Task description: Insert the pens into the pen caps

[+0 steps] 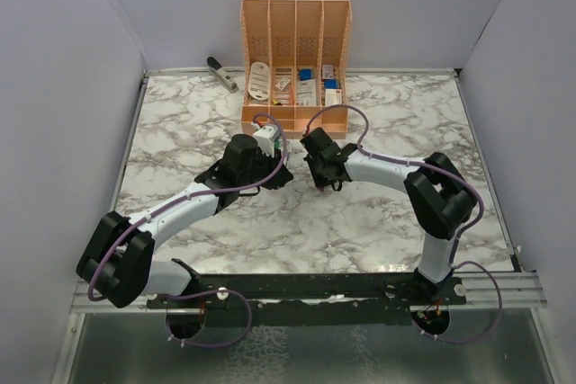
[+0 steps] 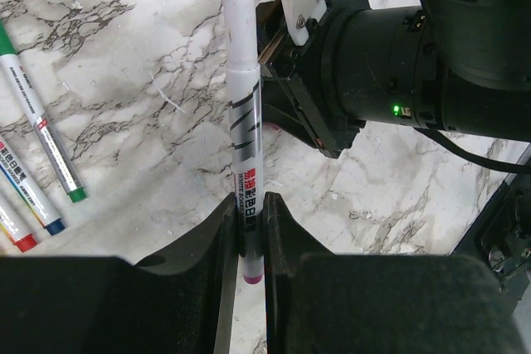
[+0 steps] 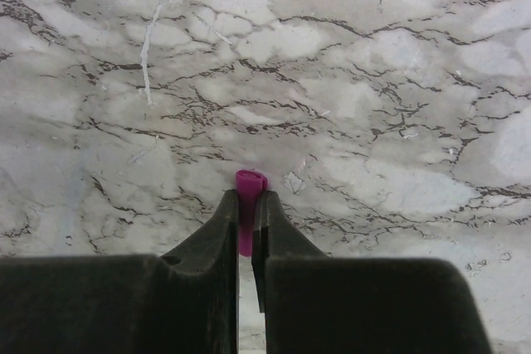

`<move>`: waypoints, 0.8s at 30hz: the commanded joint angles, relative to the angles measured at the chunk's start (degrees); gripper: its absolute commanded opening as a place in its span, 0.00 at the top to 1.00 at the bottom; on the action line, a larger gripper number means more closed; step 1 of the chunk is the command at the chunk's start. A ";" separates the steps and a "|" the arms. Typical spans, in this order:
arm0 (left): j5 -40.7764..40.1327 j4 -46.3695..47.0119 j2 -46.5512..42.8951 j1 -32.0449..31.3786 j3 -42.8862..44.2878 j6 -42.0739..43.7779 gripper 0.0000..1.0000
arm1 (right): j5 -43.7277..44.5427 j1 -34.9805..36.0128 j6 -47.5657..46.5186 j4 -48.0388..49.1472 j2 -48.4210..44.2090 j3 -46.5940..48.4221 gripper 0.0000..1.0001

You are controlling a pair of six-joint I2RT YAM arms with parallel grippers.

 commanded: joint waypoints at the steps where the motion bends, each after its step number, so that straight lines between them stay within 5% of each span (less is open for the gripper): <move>1: -0.18 1.37 -0.54 0.40 0.19 1.04 1.00 | 4.86 0.24 0.45 -5.03 1.42 1.89 0.98; 9: 1.62 3.20 -0.38 0.49 0.05 1.13 1.00 | 1.88 -6.52 1.22 2.42 -7.05 4.46 0.98; 24: 10.17 8.78 4.10 -1.30 6.12 1.79 1.00 | -14.31 -13.04 1.65 43.86 -35.02 -18.38 0.99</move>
